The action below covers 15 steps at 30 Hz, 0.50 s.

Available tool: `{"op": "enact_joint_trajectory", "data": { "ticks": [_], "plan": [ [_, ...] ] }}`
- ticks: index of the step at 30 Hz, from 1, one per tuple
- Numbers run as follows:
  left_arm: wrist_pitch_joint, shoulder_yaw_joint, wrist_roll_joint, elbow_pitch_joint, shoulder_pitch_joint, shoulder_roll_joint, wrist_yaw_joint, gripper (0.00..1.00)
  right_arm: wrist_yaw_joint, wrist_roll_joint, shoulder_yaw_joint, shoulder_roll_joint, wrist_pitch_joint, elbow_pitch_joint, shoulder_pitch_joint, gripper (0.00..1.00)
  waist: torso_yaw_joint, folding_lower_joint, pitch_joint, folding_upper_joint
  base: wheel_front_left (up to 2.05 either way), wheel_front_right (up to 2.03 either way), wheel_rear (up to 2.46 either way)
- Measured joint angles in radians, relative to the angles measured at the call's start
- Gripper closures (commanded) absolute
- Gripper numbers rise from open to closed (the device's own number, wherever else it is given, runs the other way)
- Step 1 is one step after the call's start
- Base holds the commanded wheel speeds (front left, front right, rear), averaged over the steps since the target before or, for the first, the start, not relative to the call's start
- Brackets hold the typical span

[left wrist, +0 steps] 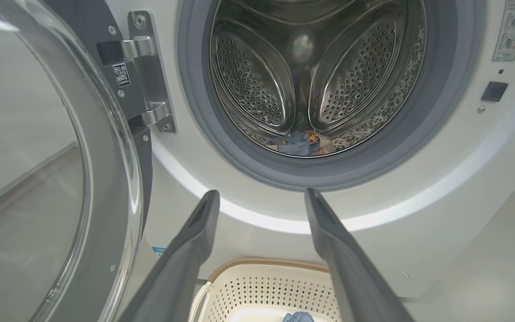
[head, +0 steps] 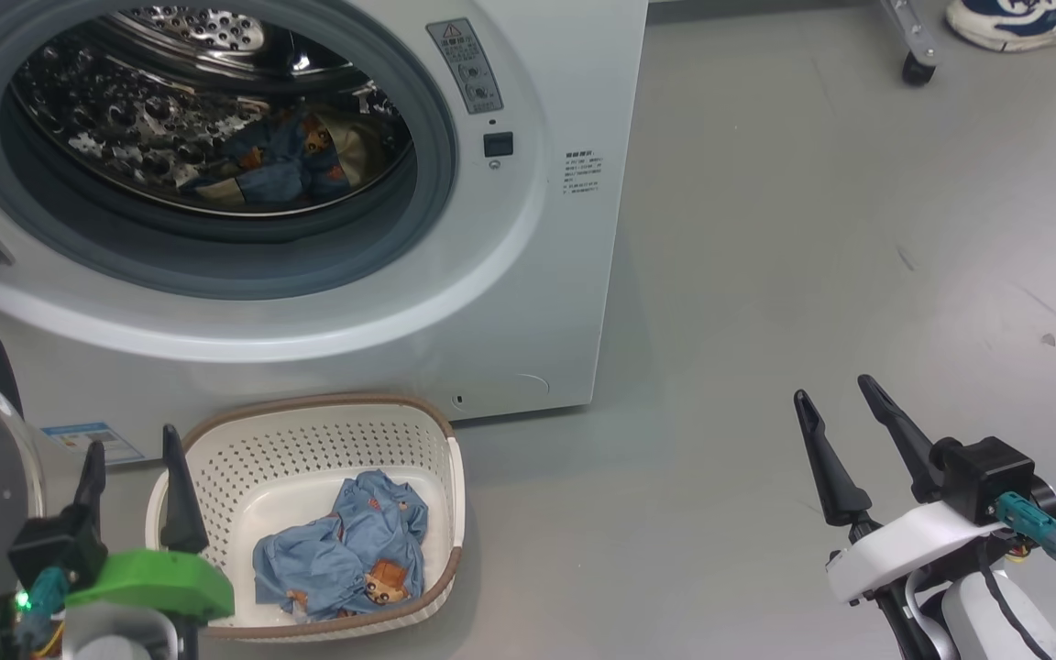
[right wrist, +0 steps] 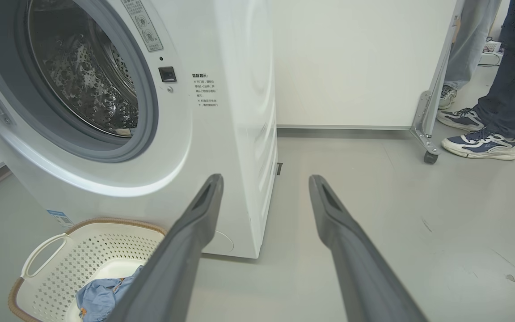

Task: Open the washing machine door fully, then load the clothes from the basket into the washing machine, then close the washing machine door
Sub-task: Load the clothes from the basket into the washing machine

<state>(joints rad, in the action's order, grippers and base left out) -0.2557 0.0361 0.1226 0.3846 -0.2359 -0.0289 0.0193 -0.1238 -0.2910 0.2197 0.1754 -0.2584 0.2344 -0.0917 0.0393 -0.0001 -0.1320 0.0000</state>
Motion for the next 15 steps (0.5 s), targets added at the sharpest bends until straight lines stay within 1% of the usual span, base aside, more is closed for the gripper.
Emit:
{"op": "enact_joint_trajectory", "data": {
  "ticks": [10,15],
  "plan": [
    [0.000,-0.005,0.016,-0.072,0.135,-0.001,-0.005,0.00,0.000,0.001,-0.009,0.000,0.000,0.000,0.032,0.00,-0.002,0.0000,0.061,0.0000,0.00,0.00,0.00],
    [0.000,-0.002,0.028,-0.106,0.183,-0.001,0.002,0.00,0.000,0.002,-0.007,-0.001,0.000,-0.003,0.045,0.00,-0.004,0.0000,0.085,0.0000,0.00,0.00,0.00]
  ]
}}
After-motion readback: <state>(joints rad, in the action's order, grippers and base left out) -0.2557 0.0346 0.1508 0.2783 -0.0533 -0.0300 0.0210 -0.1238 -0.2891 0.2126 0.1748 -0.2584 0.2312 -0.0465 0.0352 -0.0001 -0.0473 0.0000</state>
